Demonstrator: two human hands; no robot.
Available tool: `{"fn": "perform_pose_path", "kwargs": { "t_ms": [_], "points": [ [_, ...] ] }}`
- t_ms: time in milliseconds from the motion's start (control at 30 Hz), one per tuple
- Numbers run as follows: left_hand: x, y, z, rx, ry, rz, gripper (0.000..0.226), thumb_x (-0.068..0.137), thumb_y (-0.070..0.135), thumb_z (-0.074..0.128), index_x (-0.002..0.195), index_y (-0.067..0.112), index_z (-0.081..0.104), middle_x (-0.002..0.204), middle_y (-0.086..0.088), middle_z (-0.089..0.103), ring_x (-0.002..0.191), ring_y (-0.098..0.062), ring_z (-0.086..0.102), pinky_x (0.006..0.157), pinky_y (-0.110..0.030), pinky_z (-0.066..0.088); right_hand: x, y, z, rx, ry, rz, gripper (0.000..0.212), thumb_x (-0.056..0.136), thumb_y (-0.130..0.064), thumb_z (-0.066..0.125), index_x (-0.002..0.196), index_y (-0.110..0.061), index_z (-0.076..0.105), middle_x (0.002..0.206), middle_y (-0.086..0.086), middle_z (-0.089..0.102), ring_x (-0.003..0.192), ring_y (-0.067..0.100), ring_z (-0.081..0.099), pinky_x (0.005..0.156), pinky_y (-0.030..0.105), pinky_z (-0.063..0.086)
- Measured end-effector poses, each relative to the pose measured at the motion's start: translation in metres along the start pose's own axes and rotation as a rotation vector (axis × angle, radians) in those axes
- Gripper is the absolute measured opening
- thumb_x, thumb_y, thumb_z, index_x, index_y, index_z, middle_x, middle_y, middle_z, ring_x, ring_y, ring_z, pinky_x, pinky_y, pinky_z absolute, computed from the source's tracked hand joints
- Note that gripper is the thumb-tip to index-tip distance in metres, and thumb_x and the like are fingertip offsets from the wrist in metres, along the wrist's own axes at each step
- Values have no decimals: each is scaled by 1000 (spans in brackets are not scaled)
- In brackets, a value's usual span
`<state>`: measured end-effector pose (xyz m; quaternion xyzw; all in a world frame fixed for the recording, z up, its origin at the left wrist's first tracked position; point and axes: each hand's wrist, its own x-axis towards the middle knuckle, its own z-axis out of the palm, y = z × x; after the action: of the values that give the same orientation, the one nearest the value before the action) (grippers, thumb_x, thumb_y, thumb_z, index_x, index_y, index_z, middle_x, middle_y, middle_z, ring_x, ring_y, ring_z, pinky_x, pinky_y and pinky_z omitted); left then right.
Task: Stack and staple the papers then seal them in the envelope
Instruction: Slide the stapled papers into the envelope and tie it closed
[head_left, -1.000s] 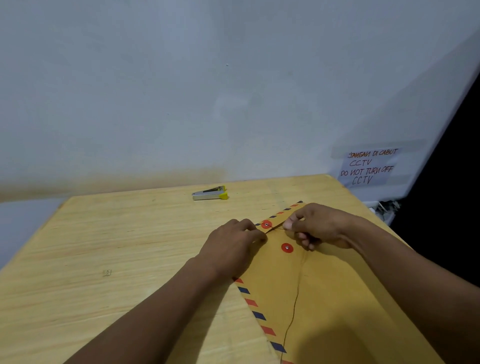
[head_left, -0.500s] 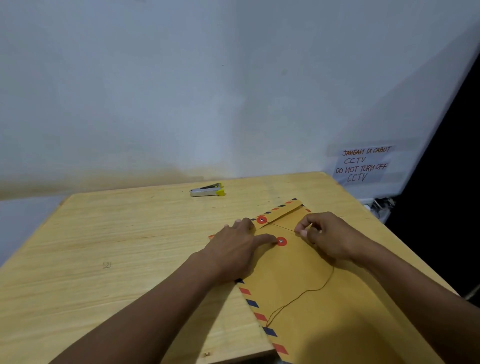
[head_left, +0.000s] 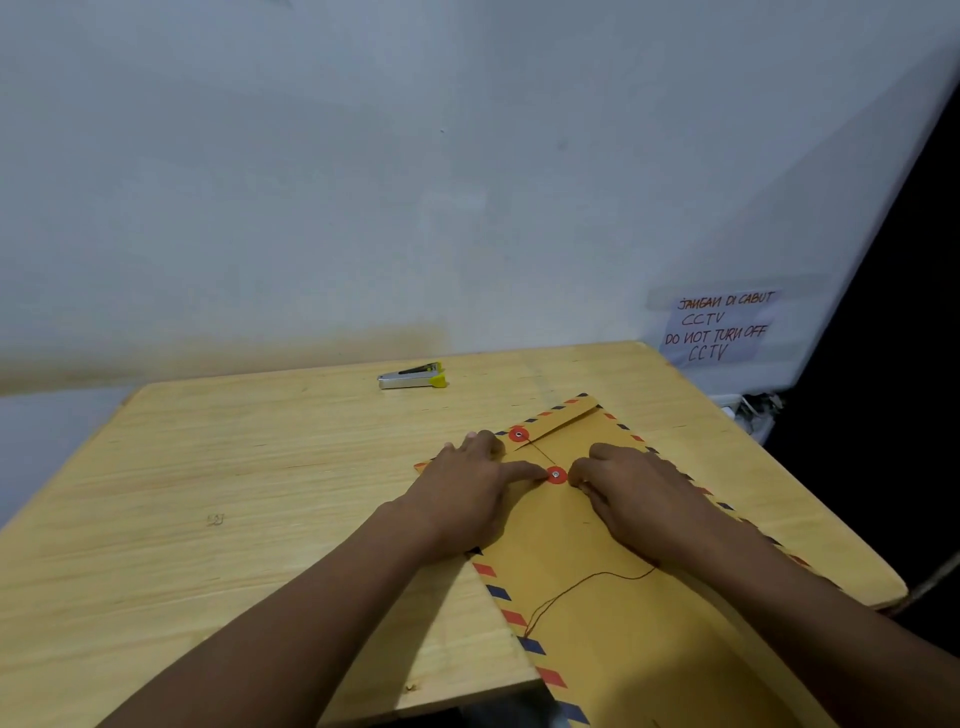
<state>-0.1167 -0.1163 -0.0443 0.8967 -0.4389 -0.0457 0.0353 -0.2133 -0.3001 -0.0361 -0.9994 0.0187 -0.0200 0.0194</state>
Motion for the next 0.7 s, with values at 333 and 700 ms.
{"fn": "perform_pose_path", "kwargs": {
  "t_ms": [333, 700],
  "points": [
    [-2, -3, 4, -58, 44, 13, 50, 103, 30, 42, 147, 54, 37, 149, -9, 36, 128, -32, 41, 102, -39, 37, -5, -2, -7, 463, -111, 180, 23, 92, -31, 68, 114, -28, 70, 82, -6, 63, 77, 10, 59, 69, 26, 47],
    [-2, -18, 19, -328, 214, -22, 44, 98, 33, 52, 141, 35, 40, 141, 0, 54, 121, -25, 55, 102, -39, 41, 0, -18, -33, 314, -281, 105, 20, 100, -14, 52, 91, -22, 67, 77, -6, 58, 60, 16, 74, 77, 43, 61]
  ]
}}
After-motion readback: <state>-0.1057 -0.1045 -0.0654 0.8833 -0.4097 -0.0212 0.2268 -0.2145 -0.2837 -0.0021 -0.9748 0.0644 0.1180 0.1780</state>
